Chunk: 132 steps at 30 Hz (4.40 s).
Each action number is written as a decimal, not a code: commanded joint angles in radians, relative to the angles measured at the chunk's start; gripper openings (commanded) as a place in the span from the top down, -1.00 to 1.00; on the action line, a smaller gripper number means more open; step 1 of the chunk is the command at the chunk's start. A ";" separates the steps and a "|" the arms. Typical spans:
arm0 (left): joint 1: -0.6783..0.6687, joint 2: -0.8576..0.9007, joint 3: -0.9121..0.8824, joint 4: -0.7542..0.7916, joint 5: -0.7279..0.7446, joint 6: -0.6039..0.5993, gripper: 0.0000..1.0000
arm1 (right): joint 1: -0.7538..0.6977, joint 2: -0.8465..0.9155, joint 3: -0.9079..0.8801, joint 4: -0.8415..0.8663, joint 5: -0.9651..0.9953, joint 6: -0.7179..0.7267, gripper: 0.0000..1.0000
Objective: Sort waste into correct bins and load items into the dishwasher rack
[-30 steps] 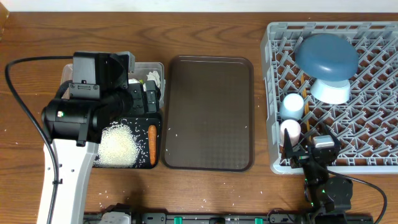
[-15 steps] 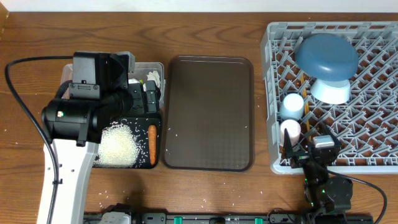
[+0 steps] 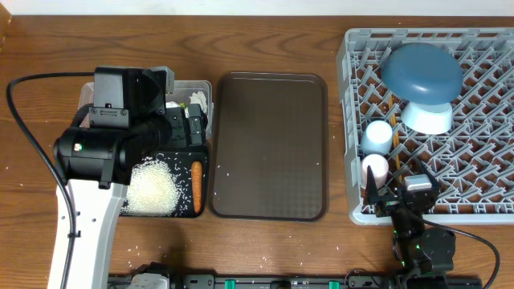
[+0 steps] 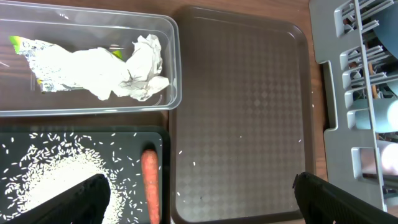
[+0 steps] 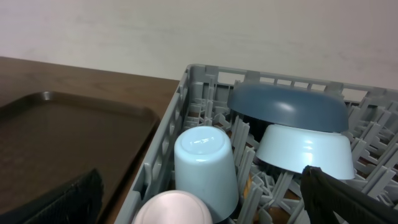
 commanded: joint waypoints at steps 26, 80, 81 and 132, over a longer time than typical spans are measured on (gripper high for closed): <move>0.004 -0.853 -0.321 0.000 -0.013 -0.002 -0.93 | -0.003 -0.007 -0.001 -0.005 0.011 -0.010 -0.99; 0.004 -1.240 -1.406 0.996 -0.058 0.183 -0.93 | -0.003 -0.007 -0.001 -0.005 0.011 -0.009 -0.99; 0.004 -1.240 -1.406 0.996 -0.058 0.183 -0.94 | -0.003 -0.007 -0.001 -0.005 0.011 -0.010 -0.98; 0.004 -1.238 -1.406 0.998 -0.054 0.183 -0.93 | -0.003 -0.007 -0.001 -0.005 0.011 -0.010 -0.98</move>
